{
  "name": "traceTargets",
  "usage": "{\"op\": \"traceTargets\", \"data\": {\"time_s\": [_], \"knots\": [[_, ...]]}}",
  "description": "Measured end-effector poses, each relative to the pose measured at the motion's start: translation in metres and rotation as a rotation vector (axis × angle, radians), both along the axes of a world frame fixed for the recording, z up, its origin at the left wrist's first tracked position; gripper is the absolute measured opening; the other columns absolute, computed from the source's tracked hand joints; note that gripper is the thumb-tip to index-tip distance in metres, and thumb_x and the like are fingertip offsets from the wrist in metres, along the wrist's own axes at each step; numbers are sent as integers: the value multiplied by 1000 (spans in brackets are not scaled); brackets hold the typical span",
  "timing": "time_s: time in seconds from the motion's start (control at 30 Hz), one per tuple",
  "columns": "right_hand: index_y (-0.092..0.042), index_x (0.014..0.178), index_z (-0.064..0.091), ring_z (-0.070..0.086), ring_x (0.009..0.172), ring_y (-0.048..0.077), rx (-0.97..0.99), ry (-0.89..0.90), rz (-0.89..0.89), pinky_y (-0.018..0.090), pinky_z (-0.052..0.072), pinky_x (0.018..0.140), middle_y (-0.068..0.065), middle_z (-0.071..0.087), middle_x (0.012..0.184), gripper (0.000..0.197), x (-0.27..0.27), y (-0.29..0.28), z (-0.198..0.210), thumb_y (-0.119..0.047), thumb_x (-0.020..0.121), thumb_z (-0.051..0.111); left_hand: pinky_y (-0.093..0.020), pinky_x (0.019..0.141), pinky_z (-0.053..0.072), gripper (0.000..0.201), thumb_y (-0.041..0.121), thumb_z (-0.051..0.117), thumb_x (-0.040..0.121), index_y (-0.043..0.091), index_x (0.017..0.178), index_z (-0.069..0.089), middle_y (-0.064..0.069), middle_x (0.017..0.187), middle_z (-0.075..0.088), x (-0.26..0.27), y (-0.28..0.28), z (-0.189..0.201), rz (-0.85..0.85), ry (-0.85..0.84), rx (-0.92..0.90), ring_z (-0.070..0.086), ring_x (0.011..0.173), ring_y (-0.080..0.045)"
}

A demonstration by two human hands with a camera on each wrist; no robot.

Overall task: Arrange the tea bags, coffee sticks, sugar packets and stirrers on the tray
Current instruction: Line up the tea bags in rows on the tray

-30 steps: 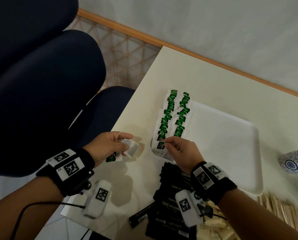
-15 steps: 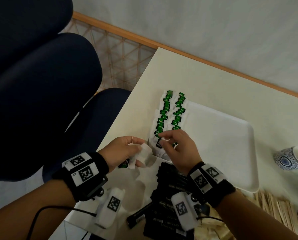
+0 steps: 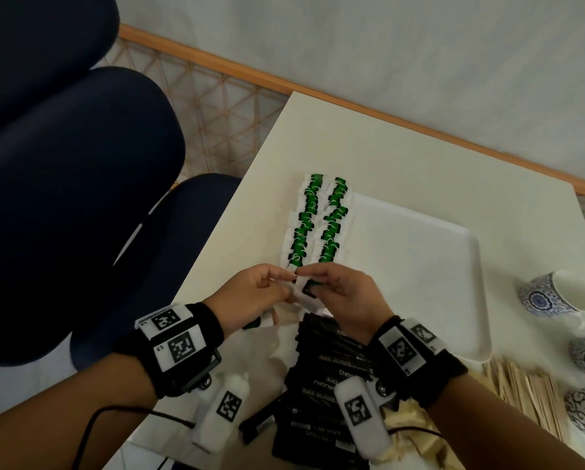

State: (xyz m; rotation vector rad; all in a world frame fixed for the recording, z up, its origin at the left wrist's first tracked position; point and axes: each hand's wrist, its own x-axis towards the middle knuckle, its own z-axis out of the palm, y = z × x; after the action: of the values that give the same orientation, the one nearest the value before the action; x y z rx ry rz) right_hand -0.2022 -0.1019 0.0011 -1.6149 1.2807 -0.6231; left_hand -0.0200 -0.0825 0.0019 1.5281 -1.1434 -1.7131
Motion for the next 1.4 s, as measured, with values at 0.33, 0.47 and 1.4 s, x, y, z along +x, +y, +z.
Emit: {"op": "traceTargets", "data": {"time_s": [0.33,0.47,1.4], "knots": [[-33,86,66,56,58,-5,44,68,-65,11,44,59,-20,64,67,19,-5,1,5,-25,75,78,-14,41,35,15,21,70,85,14,76,61,-3,69,50,-11,-6,-5,-50,-133,-110,48,52,-10],[-26,66,67,59,60,16,39,256,-113,31,46,60,-4,64,61,13,-20,-3,-3,-30,76,75,-16,56,45,4,20,71,84,20,86,67,2,82,63,-5,-11,-8,-50,-251,-215,60,70,-12],[-26,72,61,52,63,7,-6,660,128,24,42,61,-12,54,63,23,-21,-17,-25,-46,84,63,-29,70,40,40,40,65,83,29,114,42,7,108,56,-9,-40,-19,-462,-841,-389,53,84,-15]]}}
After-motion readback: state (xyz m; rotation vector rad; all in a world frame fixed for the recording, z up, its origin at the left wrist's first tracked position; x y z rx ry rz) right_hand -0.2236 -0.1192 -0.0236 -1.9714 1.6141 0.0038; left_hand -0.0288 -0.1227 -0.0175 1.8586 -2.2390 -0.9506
